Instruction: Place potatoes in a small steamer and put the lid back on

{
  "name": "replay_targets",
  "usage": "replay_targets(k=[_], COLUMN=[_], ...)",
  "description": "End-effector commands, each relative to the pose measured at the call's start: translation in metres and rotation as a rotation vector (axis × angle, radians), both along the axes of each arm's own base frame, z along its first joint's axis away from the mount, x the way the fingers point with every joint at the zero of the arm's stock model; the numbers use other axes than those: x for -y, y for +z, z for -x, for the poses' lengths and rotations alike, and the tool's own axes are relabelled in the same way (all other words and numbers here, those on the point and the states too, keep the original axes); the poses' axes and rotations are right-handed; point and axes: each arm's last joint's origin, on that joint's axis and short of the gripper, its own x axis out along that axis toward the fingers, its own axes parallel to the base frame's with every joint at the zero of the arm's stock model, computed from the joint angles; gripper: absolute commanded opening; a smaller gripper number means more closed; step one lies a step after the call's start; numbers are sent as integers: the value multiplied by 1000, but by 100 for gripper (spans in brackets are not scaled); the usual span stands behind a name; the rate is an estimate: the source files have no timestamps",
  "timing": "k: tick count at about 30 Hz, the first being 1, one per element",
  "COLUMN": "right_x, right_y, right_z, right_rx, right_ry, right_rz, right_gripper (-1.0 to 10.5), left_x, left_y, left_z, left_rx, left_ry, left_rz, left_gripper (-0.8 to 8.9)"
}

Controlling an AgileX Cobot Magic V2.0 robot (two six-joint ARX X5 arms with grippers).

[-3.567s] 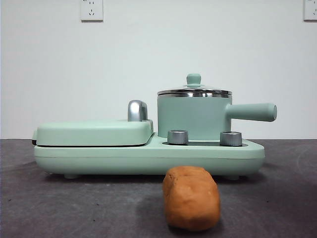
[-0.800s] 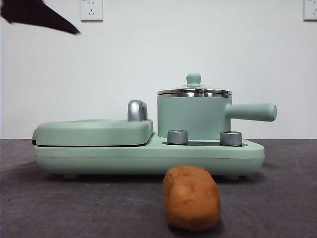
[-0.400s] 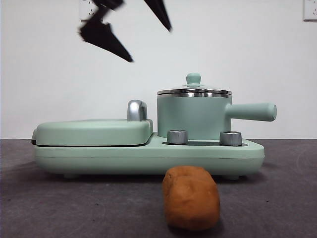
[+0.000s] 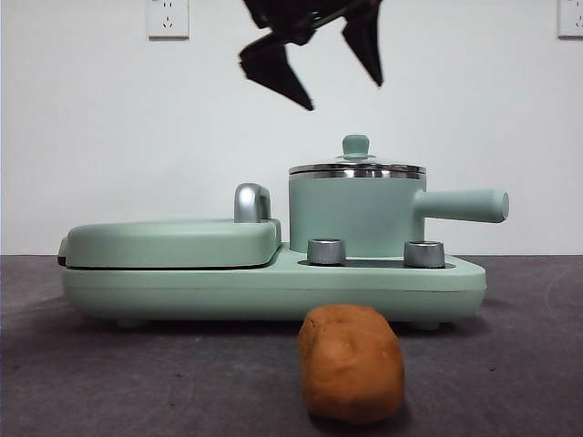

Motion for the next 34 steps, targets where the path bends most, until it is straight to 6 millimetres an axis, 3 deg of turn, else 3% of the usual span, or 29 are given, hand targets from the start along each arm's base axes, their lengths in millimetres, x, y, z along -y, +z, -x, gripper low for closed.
replay_targets(k=[1,6,9,21,30,34], right_x=[0,0,0,0,0,0], right_y=[5,6,6,6,6,6], right_z=[1,1,1,1,1,1], right_rx=[20,23,24,21,13,13], right_ry=[5,5,4,4,1,0], right_rz=[-1,-1,-1,-2,-12,-12], right_gripper=[528,528,528,528,528,528], left_x=[13,24,27,32,34,33], left_y=[-9,-22,-30,-49,-59,-59], left_z=[-9,-16,-17,-24,-26,-27], left_rx=[35,42,22,-22,-33,-14], left_ry=[-24,-32,-35,-28,-11,20], left_rz=[-7,-2,-17,-41,-79,-104], left_gripper=[526,516,457,453,275,264])
